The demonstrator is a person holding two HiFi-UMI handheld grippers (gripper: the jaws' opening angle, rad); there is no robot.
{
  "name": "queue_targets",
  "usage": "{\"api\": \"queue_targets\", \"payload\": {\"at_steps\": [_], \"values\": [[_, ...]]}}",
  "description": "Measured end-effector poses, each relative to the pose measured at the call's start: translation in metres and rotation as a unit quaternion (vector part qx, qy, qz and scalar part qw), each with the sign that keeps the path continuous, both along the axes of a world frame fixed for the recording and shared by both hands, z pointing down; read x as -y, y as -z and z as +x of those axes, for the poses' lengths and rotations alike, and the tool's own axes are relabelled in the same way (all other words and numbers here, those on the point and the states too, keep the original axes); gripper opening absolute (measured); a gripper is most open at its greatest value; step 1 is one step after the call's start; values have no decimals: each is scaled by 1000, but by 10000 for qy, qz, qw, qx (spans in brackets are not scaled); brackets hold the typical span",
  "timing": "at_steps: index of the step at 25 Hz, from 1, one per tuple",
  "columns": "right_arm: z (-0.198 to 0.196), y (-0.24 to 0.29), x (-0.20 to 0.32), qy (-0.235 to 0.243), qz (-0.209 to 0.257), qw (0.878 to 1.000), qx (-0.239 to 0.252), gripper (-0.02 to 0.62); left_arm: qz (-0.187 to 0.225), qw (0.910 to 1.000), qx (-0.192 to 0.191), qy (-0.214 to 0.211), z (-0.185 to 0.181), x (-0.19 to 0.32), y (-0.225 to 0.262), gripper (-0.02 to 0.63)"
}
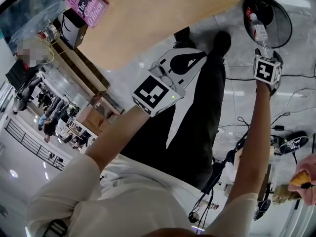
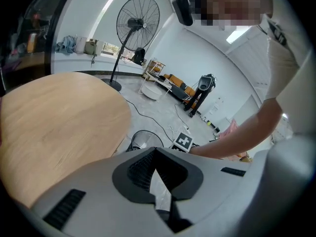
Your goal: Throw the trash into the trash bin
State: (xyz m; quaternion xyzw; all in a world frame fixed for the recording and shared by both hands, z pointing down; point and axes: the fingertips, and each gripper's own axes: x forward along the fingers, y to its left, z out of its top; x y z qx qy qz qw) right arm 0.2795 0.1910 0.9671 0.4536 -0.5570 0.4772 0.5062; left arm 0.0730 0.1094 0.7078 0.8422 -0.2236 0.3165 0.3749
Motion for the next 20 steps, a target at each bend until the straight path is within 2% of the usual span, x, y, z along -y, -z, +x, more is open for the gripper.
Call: {"api": "queue_targets", "payload": {"at_steps": [2,5,9,20], "values": [[-3,1,5,55,11,10000,8,327,11,10000,12,37,-4,1,-2,6],[-8,10,8,166,88,9998,97,387,42,9999,21,96,-8,2,3,6],[-8,37,20,282,300,9990,177,391,159,9998,14,142,-9,6,20,6],[-3,181,69,220,1059,9934,373,391,561,9976,-238,339,1,36,120,6]]}}
